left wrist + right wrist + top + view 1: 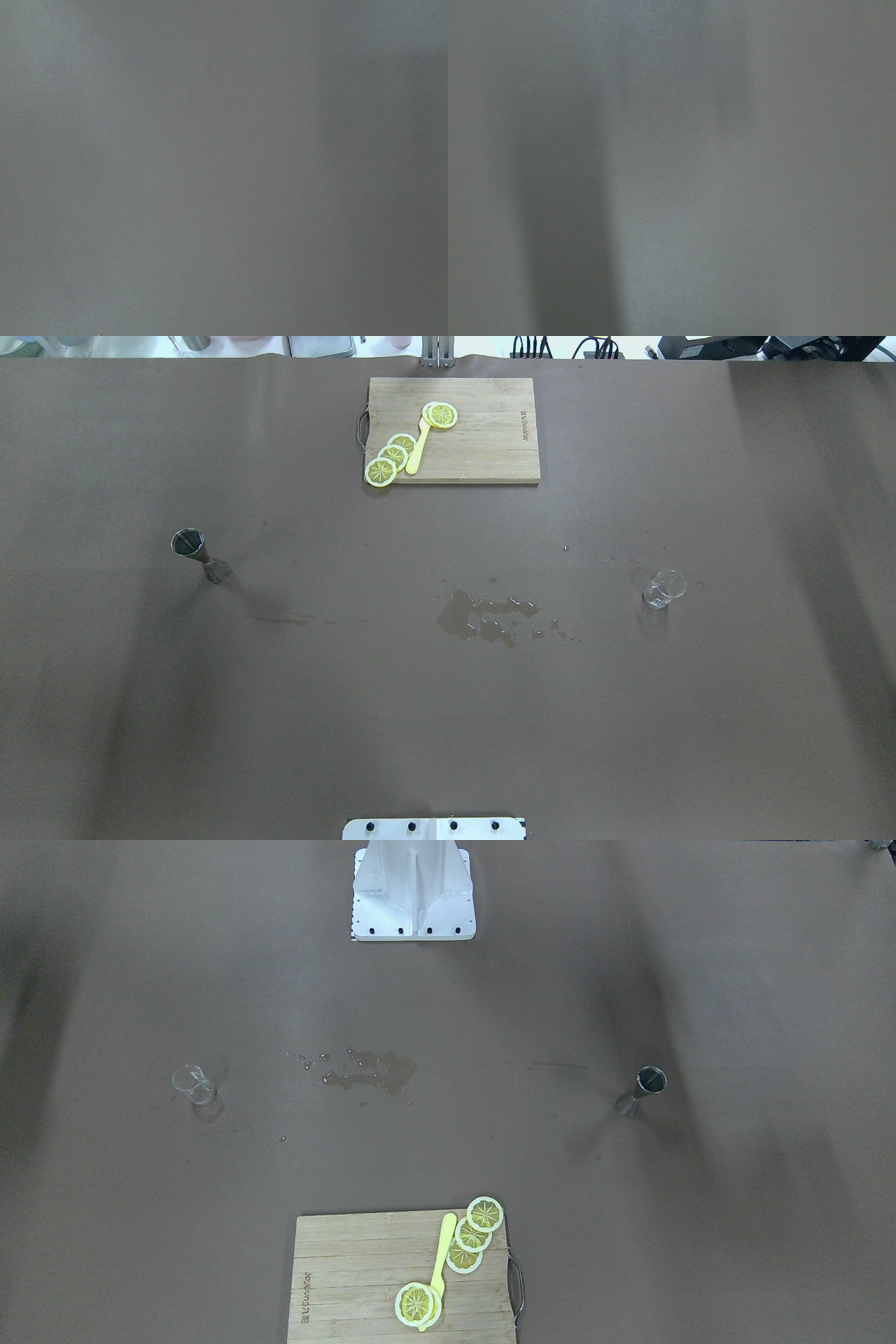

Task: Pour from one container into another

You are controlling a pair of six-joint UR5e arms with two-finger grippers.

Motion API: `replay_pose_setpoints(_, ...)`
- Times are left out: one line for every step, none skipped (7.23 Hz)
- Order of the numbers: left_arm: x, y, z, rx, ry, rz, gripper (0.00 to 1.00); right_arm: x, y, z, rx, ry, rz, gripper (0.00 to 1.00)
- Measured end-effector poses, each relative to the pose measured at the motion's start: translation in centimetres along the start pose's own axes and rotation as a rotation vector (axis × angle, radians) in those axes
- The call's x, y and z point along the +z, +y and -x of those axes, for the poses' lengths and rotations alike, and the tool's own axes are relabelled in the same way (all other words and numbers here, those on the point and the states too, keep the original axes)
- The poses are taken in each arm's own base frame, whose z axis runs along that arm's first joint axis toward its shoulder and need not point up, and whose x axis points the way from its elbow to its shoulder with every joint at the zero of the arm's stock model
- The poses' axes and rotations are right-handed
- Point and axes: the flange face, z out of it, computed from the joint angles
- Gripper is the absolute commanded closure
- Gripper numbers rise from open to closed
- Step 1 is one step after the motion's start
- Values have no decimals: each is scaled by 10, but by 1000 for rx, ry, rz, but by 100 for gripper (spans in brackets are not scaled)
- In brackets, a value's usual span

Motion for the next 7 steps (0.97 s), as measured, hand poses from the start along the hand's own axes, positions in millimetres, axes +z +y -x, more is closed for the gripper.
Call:
replay_pose_setpoints(0,0,0,-1,0,1,1,0,0,0,0,0,0,0)
replay_pose_setpoints(1,0,1,-1,0,1,1,0,0,0,0,0,0,0)
replay_pose_setpoints(1,0,1,-2,0,2,1,0,0,0,-1,0,0,0)
replay_pose_setpoints(1,0,1,-2,0,2,1,0,0,0,0,0,0,0)
replay_pose_setpoints(1,0,1,-5,0,5,1,0,0,0,0,0,0,0)
replay_pose_setpoints(1,0,1,-8,0,8,1,0,0,0,0,0,0,0)
replay_pose_setpoints(1,0,1,-9,0,9,1,0,0,0,0,0,0,0)
